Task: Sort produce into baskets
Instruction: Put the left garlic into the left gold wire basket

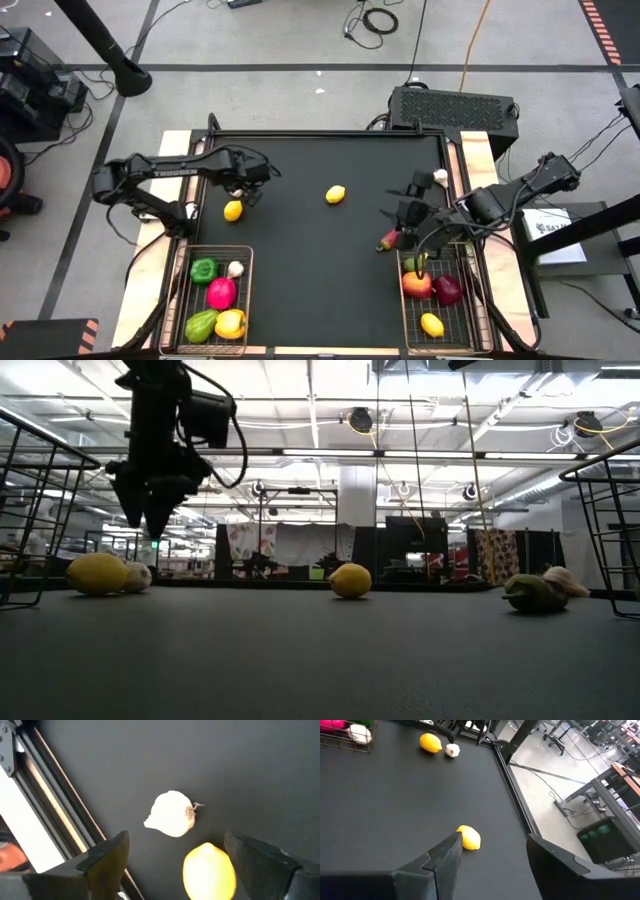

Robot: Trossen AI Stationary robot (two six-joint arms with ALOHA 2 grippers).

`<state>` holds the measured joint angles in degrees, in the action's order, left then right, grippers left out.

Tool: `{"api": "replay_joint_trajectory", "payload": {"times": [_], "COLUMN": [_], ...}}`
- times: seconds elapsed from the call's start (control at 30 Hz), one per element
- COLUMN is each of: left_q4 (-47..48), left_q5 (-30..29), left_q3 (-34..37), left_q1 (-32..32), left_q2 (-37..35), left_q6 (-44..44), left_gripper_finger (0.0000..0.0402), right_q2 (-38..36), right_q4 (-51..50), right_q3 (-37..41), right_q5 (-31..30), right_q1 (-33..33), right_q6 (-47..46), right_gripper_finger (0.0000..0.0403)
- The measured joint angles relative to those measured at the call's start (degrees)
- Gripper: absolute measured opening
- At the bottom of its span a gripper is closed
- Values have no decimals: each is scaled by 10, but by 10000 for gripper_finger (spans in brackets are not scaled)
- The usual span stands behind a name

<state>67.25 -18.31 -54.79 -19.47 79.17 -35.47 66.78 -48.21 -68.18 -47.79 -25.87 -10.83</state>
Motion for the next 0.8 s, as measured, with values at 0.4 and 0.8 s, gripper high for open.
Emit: {"api": "replay_joint_trajectory", "payload": {"times": [0.4, 0.8], "left_q4": [-71, -130], "left_q5": [36, 65], "left_q3": [65, 100], "left_q1": [-53, -96], "left_q2": [6, 6], "left_q6": [59, 124], "left_gripper_finger": [334, 334], "right_q2": [0, 0], "right_q4": [-1, -6], "right_q3": [0, 0], "right_q5": [2, 2], "right_q1": [4, 4], "right_q6": [0, -4], "right_gripper_finger": [212, 212]}}
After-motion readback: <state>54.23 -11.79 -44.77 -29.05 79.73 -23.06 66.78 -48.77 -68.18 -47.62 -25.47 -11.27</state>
